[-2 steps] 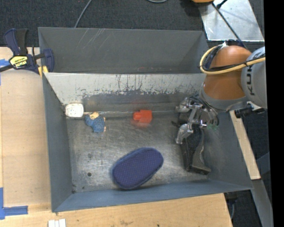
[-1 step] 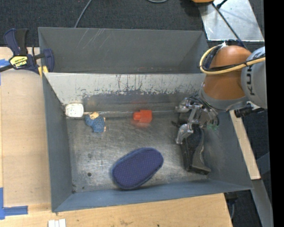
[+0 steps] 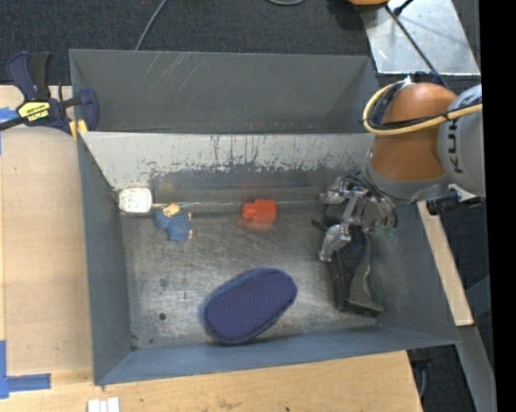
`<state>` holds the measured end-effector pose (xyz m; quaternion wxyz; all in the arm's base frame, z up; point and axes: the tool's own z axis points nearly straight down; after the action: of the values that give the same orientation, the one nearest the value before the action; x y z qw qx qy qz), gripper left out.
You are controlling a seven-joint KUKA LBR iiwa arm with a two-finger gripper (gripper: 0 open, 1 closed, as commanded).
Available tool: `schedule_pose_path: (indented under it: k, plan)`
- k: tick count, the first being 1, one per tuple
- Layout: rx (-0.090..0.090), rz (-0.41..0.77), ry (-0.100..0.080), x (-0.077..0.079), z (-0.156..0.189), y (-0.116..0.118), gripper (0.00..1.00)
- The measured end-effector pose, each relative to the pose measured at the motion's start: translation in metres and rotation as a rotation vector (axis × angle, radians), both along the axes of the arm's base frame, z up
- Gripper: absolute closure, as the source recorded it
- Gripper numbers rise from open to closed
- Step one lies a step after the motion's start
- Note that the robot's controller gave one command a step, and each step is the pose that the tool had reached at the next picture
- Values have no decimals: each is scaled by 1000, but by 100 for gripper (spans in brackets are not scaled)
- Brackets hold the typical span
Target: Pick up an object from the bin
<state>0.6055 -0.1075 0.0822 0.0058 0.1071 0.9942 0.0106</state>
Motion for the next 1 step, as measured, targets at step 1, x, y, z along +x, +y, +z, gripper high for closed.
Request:
schedule_pose_path:
  k: [1]
  plan:
    - [5,63,12,-3,-2,1,0]
